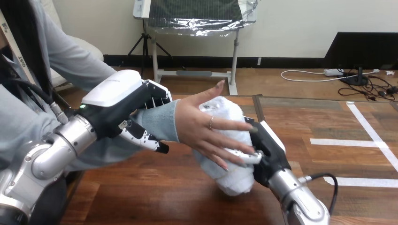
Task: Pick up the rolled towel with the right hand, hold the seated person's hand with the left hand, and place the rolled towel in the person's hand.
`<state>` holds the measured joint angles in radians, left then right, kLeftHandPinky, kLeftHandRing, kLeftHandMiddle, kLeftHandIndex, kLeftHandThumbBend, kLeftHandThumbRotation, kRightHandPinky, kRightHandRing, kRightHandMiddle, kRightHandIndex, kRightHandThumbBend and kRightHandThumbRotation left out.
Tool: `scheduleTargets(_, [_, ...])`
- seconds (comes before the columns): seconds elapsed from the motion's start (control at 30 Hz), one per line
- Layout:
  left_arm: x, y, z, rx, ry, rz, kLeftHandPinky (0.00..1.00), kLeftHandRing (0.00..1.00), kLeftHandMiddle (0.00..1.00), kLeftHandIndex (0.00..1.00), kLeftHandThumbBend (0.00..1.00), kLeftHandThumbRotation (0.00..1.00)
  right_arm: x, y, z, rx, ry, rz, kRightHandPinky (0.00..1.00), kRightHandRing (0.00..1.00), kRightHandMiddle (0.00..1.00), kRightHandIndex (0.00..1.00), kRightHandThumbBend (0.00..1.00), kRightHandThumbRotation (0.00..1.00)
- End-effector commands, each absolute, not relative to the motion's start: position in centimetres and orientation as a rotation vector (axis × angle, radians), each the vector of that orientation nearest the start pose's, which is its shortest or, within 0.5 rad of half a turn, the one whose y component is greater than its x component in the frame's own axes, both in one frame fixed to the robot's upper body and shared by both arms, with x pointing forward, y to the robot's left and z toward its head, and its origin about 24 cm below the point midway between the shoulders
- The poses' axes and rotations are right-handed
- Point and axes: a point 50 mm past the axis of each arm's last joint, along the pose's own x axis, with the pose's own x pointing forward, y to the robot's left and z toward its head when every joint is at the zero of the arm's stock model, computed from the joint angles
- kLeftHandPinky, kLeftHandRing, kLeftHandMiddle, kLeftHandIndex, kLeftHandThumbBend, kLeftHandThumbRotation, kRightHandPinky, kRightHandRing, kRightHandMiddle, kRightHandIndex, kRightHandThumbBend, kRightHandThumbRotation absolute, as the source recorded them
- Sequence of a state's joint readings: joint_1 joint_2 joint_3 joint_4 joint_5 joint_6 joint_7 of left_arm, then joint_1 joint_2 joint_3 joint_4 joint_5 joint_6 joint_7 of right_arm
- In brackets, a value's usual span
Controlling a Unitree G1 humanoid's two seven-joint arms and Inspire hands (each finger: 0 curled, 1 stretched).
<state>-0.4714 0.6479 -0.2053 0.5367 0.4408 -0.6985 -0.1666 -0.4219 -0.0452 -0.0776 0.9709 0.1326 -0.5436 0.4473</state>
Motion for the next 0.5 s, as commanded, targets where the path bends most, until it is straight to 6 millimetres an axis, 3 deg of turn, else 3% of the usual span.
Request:
scheduleTargets(0.0, [31.9, 19.2, 13.0, 1.098, -0.553, -0.522, 0.36, 0.41, 0.46, 0.46, 0.85, 0.0, 31.3, -13.8, 4.9, 0.067, -0.31, 0.424, 0.35, 0.4, 0.47, 0.46, 0.76, 0.0])
scheduleTargets(0.47, [31.9, 19.4, 12.9, 1.097, -0.544, -0.525, 0.37, 0.42, 0.46, 0.46, 0.84, 0.0, 29.3, -14.1, 6.5, 0.075, -0.403, 0.462, 0.32, 0.38, 0.46, 0.45, 0.76, 0.0])
